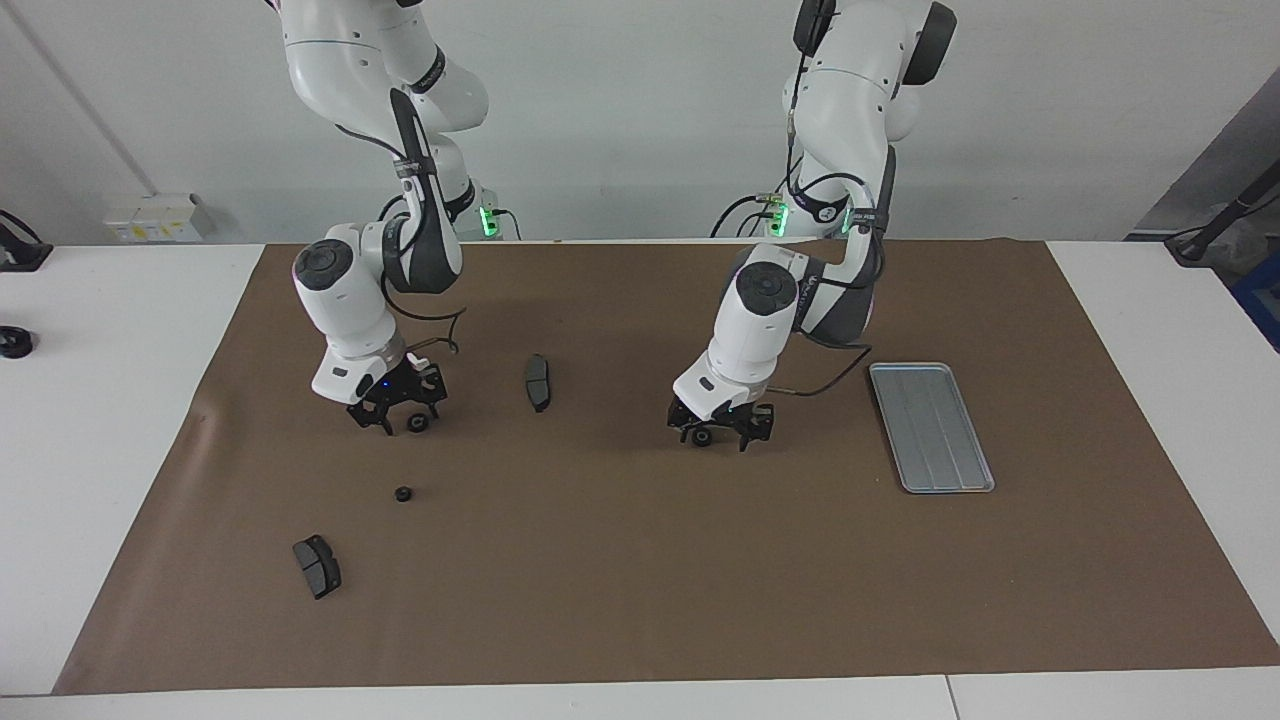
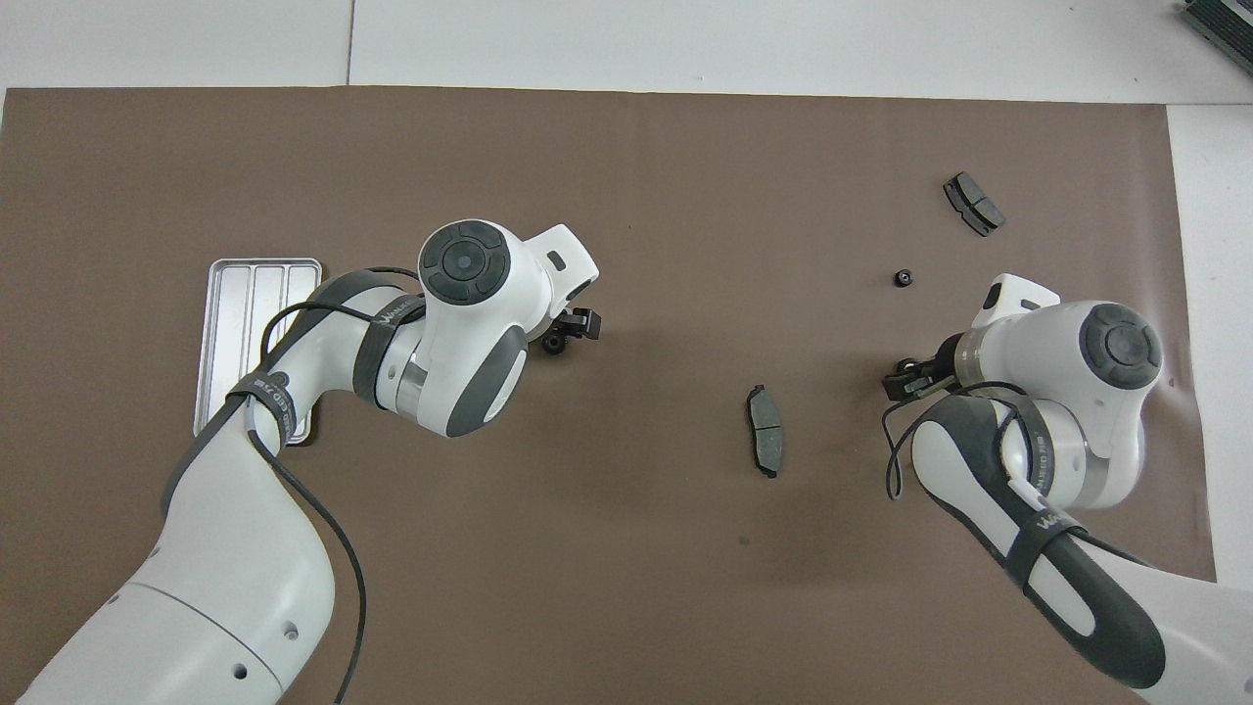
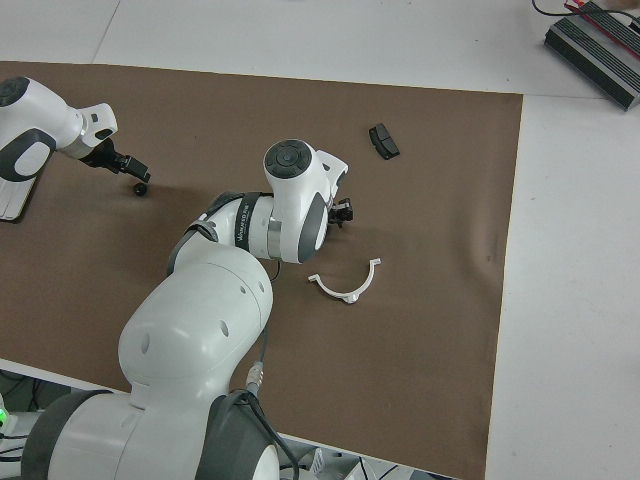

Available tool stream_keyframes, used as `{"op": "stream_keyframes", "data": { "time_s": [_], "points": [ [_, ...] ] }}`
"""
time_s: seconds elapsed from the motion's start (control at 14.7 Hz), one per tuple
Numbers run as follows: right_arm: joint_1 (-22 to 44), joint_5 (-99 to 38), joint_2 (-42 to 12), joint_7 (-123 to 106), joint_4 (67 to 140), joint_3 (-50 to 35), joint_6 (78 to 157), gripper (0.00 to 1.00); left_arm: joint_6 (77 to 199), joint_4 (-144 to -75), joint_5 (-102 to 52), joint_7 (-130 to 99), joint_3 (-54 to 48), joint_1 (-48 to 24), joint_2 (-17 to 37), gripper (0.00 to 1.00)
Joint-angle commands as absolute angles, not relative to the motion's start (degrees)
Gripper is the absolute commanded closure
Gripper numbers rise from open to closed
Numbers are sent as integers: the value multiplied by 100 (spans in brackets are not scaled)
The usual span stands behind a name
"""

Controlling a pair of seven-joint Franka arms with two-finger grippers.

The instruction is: Pick bearing gear from pile to tray

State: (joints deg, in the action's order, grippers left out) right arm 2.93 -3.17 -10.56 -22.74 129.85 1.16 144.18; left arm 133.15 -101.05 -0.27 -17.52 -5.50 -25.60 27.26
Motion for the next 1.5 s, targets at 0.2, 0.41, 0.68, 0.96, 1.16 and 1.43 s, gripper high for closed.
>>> {"op": "stream_keyframes", "data": {
  "time_s": [0.2, 0.41, 0.68, 0.96, 1.16, 1.43],
  "points": [
    [185, -448, -879, -2470, 13219, 18, 14484, 45, 13465, -10380, -9, -2127, -483, -2760, 2566, 1],
    [185, -448, -896, -2435, 13193, 18, 14484, 89, 13508, -10476, -9, -2127, -475, -2760, 2549, 11],
    [246, -448, -940, -2145, 12974, 18, 14379, 100, 13491, -10503, -9, -2127, -483, -2777, 2523, 32],
    [237, -448, -879, -1785, 12088, 26, 13240, 100, 13377, -10442, 0, -2127, -457, -2848, 2514, 83],
    [237, -448, -879, -1548, 11454, 26, 12597, 100, 13167, -10301, 79, -2127, -431, -2795, 2461, 100],
    [464, -448, -896, -715, 10943, -53, 12120, 100, 12728, -10344, 141, -2039, -431, -2453, 1935, 100]
  ]
}}
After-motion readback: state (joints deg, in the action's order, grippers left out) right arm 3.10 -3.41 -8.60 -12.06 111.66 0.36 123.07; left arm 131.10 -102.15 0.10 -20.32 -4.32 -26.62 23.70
